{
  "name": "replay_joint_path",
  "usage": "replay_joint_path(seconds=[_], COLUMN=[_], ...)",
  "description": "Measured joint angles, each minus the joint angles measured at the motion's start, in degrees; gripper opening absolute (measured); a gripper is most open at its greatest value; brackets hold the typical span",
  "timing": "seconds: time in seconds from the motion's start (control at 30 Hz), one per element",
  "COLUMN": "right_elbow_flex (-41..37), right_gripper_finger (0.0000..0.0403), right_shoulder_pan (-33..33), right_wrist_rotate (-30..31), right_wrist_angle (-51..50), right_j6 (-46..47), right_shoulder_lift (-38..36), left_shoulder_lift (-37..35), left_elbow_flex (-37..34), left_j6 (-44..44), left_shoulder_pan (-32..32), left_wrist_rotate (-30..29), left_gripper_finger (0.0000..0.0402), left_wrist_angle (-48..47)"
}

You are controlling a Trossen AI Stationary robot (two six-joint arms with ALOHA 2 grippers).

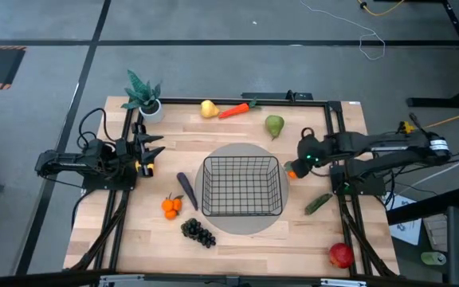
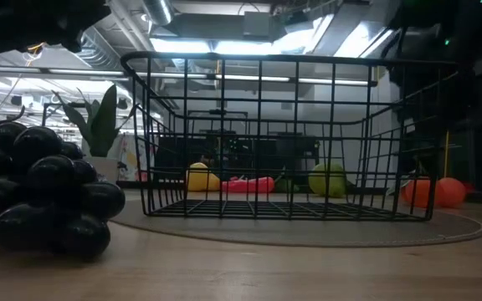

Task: Build produce basket
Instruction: Put the right orange tangerines into the black wire basket

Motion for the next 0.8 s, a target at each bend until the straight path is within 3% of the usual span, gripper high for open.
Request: replay_joint_path(seconds=[0.6,0.8], right_elbow_flex=[-5.42,-6.28], right_gripper_finger=[0.0171,0.0113], right_shoulder_pan=[0.01,0.00], right_wrist_rotate=[5.42,7.12], right_wrist_angle=[10.97,11.22], right_j6=[4.23,4.18], right_shoulder_lift=[11.16,12.07], left_shoulder_lift=[0.00,0.00], left_elbow_flex=[-0.02,-0.02], left_j6=[0.00,0.00], left_shoulder_pan=[-0.02,0.00], left_wrist_rotate=[0.00,0.00], left_gripper_finger=[0.0151,0.0151], left_wrist_angle=[0.00,0.00])
